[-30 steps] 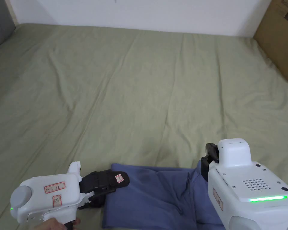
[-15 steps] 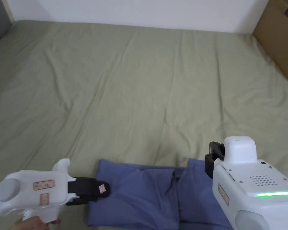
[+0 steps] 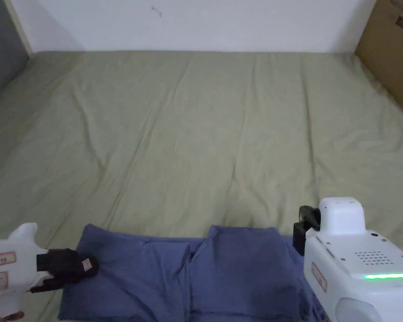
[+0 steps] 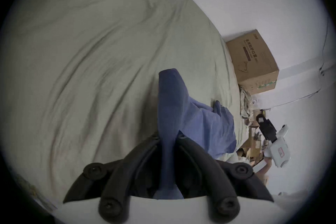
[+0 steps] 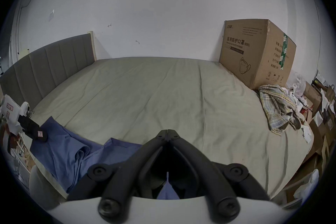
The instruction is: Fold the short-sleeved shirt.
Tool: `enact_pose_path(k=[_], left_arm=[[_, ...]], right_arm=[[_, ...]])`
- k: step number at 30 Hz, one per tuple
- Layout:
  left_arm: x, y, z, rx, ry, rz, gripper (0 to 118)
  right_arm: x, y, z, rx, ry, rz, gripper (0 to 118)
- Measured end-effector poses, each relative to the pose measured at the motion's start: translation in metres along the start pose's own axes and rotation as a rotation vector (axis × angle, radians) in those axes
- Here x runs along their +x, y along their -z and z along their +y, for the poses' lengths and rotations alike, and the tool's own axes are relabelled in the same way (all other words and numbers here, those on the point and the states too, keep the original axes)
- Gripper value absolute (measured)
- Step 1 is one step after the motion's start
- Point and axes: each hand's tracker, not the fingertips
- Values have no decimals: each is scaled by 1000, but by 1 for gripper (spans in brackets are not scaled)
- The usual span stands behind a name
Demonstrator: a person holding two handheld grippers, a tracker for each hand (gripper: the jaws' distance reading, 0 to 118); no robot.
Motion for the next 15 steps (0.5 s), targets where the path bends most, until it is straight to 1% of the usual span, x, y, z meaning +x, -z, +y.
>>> enact_pose_path(k=[2,3,6,8,10,12,15], left_arm=[[35,-6,-1,15,67,21,9],[51,-8,0,9,39,16,9],[102,-12,3,18,43,28,9],[135,-9,3,32,68,10,9],[175,1,-4,34,169,-33,9],[204,15,-12,17,231,-64,9],[243,54,-24,-46,324,-82,9]], right_arm=[[3,-2,0,4,5,3,1],[6,-2,0,7,11,5,1],[16,-6,0,21,39,5,1],[25,-8,1,28,52,3,1],[35,-13,1,45,54,-13,1],[46,-17,2,59,59,-26,1],[64,-23,2,75,92,-51,1]])
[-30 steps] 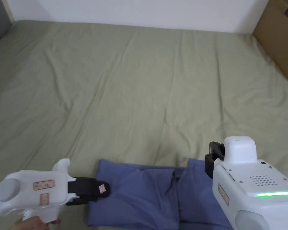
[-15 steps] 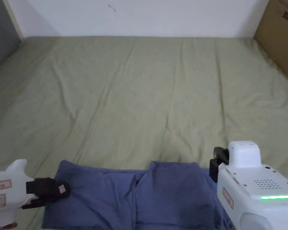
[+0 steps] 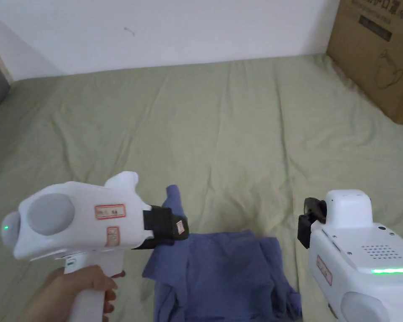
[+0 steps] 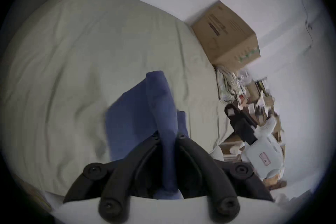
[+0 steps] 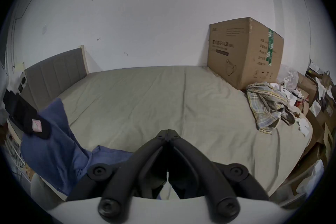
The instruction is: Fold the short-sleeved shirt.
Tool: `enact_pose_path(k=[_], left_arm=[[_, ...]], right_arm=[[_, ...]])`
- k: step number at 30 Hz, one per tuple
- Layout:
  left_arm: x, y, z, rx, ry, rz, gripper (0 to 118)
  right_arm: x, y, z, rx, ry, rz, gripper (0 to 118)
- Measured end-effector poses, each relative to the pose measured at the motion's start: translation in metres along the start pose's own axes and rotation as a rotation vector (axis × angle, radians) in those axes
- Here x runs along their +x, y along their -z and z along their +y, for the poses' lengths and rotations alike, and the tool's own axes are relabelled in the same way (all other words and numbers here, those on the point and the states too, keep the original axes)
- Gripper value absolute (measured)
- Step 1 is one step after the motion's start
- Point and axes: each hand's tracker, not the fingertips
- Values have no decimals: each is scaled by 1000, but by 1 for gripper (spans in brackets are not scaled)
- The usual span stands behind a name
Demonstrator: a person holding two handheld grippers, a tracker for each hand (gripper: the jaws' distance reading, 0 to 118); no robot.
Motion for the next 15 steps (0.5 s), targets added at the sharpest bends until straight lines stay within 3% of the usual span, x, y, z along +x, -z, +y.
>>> enact_pose_path(k=[2,5,9,11,12,13,14,15], left_arm=[[15,32,-1,-31,-6,31,9],[35,77,-9,-99,88,6,9],[45,125,-26,-186,78,-26,12],[42,143,-33,-215,80,-64,32],[40,150,-35,-229,76,-63,51],[41,156,-38,-240,72,-51,79],[40,158,-40,-255,74,-31,91],[38,155,-41,-252,71,-24,93]], right_arm=[[12,-2,-1,1,27,-18,1],[28,-5,-7,-7,40,-41,1],[43,-6,-18,-38,62,-79,1],[47,-5,-23,-54,81,-85,1],[48,-4,-25,-60,85,-91,1],[49,-3,-26,-65,86,-92,1],[50,-3,-27,-70,86,-92,1],[50,-3,-28,-71,85,-93,1]])
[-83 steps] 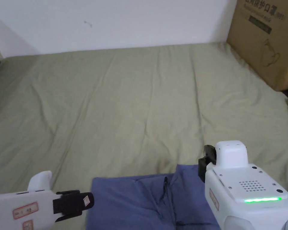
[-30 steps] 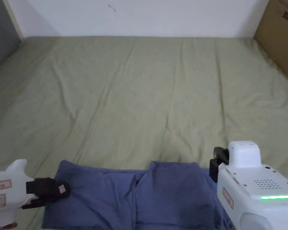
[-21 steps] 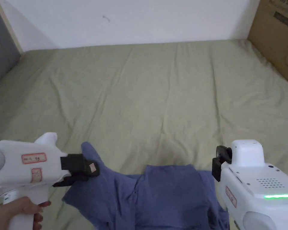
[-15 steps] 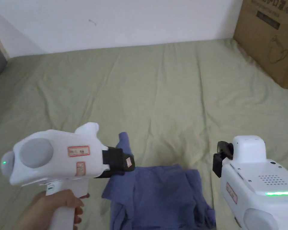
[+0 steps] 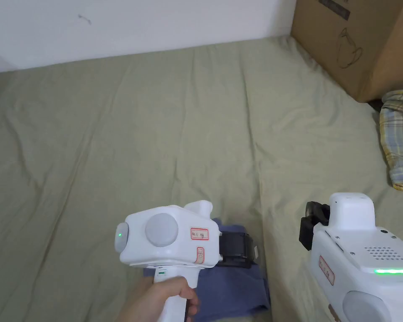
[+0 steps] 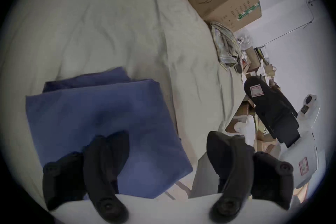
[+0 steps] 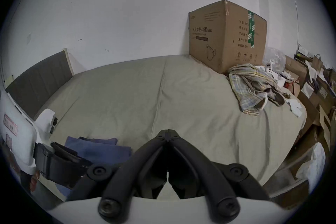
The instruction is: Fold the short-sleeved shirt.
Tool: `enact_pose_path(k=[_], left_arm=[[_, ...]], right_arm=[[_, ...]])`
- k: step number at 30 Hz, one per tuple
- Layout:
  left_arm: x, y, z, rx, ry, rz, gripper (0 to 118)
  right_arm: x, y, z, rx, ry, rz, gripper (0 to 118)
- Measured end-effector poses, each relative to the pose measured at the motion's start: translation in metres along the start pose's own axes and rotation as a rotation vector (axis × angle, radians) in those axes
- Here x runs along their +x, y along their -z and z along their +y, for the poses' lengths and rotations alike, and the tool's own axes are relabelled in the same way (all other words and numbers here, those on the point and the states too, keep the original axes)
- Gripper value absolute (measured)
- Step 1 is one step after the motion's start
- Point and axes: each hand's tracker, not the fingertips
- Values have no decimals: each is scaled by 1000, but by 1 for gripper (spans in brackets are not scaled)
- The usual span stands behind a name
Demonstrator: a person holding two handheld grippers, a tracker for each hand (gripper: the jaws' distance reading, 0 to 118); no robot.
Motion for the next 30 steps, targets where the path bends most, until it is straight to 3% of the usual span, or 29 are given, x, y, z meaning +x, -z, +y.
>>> enact_pose_path(k=[4,6,8,10,11,16,18,22,30], left_arm=[[-12,-34,-2,72,-14,-21,93],[-21,-56,-2,131,-39,5,87],[-33,-73,-7,176,-42,56,57],[-42,-84,-12,201,-62,114,14],[-50,-85,-16,212,-91,117,7],[-69,-64,-31,184,-180,86,2],[-63,-46,-34,145,-165,93,1],[-39,-15,-33,86,-161,-25,1],[10,47,-23,-2,-72,-10,0]], right_arm=[[-1,1,0,-2,-4,3,1],[-2,2,0,-1,2,9,1],[-4,3,0,-1,3,16,1],[-7,4,-1,-3,-4,22,1],[-8,4,-2,-4,-7,26,1],[-13,5,-4,-13,-14,44,1],[-15,5,-5,-15,-21,47,1],[-13,3,-6,-19,-25,48,1],[1,-1,-9,-30,-4,30,1]])
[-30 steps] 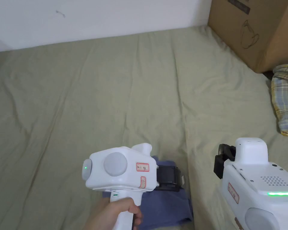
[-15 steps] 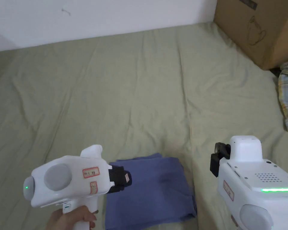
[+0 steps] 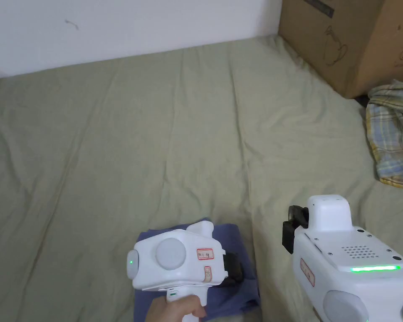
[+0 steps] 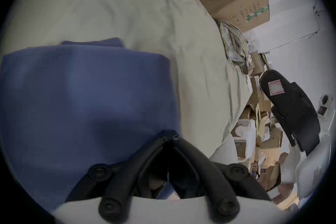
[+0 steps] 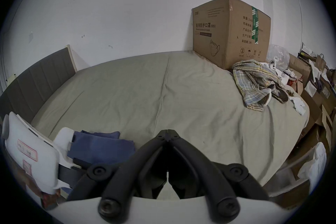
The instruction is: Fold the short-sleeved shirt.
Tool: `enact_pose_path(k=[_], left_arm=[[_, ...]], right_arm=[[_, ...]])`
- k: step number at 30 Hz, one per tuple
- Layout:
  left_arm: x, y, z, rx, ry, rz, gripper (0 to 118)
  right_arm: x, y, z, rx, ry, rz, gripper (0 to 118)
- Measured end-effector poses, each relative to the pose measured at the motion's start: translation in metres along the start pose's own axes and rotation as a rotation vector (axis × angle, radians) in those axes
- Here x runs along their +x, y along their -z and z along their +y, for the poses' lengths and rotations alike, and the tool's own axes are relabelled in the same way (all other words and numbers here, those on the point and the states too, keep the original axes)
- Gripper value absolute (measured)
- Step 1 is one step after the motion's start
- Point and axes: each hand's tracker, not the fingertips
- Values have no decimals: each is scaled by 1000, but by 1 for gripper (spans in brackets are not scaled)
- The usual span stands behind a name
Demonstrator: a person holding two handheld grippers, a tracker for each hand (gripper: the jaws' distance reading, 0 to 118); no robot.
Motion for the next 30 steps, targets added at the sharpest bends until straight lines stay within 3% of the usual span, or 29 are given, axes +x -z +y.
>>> enact_pose_path(k=[6,11,14,19,26,30], left_arm=[[25,14,-6,-30,96,16,0],[39,-2,-13,-42,150,-103,0],[36,-25,-12,4,172,-95,0],[-5,-85,-6,138,89,-97,0],[-91,-157,-22,270,-46,17,0],[-127,-175,-38,311,-124,32,0]], right_arm=[[11,-2,-3,-14,13,-17,1],[11,-8,7,-47,3,-29,1],[8,-13,22,-79,-16,28,1],[-19,-16,56,-132,-88,129,1],[-89,17,51,-325,-276,254,1],[-113,47,26,-462,-259,316,1]])
